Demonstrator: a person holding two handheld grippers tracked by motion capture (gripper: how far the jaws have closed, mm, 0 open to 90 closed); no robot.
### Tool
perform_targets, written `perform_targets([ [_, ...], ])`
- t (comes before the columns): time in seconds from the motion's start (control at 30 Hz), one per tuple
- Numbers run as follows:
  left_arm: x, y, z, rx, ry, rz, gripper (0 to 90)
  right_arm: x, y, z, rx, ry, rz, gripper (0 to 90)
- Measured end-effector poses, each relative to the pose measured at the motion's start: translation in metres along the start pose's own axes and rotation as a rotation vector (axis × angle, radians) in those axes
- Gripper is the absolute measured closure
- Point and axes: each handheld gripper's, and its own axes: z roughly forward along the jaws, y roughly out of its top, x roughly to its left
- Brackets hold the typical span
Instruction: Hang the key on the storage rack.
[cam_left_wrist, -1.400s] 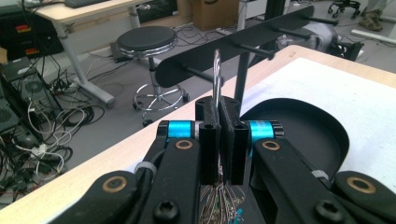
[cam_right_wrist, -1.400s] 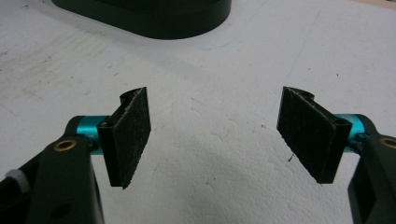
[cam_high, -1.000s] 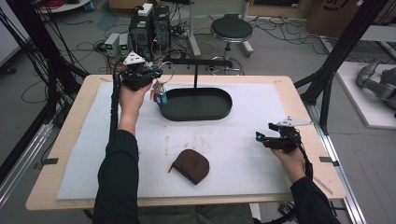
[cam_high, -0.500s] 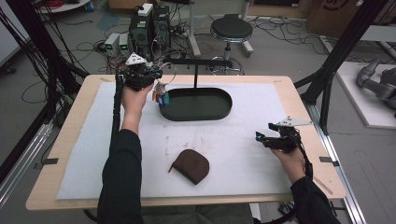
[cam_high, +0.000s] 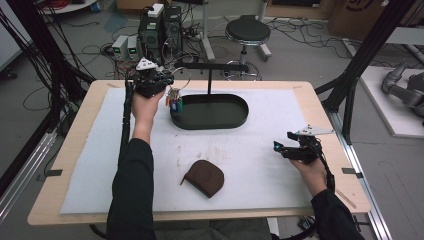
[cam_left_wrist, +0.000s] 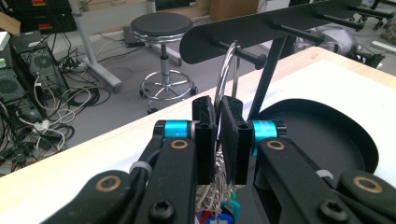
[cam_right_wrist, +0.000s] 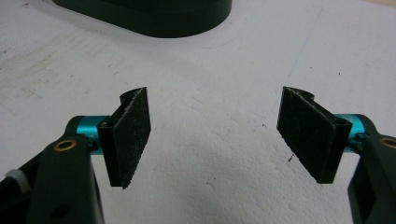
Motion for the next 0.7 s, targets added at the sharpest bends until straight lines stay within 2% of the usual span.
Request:
perform_targets([
  [0.13,0.001,0.001,-0.006,-0.028,0.019,-0.026,77.3,0.0,0.0,0.001,0.005,-0.001,0.001,26.6],
  [0.2,0.0,0.002,-0.01,-0.027,0.028,-0.017,73.4,0.0,0.0,0.0,0.002,-0.002,-0.001,26.6],
  [0.3,-0.005,0.003,-0.019,-0.032,0.043,0.017,68.4,0.0,0.0,0.001,0.002,-0.002,0.001,26.6],
  [0.47,-0.014,0.002,-0.037,-0.041,0.03,0.044,54.1,0.001,0.0,0.001,0.002,-0.005,-0.007,26.5],
  [0.57,-0.022,-0.002,-0.052,-0.054,0.009,0.073,50.1,0.001,0.0,0.001,0.003,-0.009,-0.006,26.6],
  [0.7,-0.037,-0.014,-0.074,-0.069,-0.04,0.085,45.5,0.001,0.0,0.0,0.006,-0.016,-0.005,26.6],
])
